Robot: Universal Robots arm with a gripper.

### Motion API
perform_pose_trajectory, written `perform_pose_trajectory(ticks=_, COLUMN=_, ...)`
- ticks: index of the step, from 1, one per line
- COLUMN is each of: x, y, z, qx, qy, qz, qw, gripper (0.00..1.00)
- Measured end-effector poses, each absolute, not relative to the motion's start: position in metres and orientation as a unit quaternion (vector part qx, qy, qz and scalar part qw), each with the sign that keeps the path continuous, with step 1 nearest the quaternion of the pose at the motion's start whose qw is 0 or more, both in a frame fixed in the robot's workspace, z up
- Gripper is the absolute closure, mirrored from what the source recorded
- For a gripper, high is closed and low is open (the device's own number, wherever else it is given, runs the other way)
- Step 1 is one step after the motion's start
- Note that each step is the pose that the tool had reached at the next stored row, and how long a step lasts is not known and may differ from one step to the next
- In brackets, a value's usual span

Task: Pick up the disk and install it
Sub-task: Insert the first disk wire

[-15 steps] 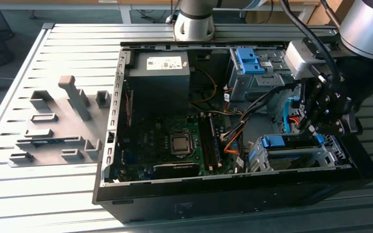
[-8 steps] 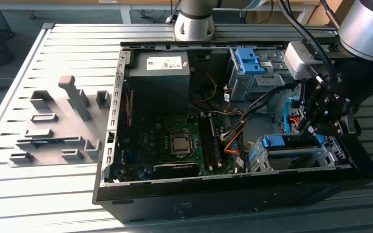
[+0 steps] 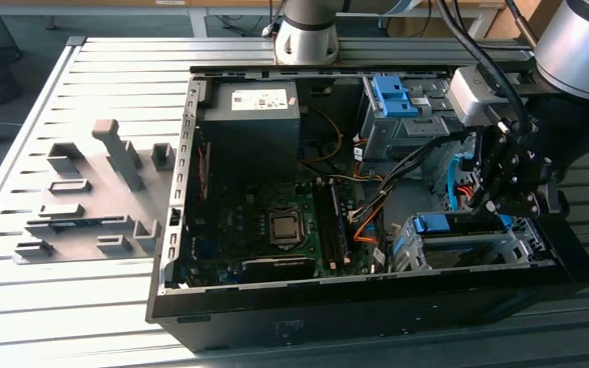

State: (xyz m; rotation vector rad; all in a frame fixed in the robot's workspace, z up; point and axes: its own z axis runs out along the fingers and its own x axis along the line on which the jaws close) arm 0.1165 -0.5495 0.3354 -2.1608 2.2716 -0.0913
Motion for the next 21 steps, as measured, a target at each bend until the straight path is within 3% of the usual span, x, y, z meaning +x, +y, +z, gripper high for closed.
perform_pose_trajectory(ticks=21, x=0.1167, y=-0.5496, z=0.3368, qx=-0.687, qy=0.726, qz=-0.027, qw=0.004, gripper=0.84)
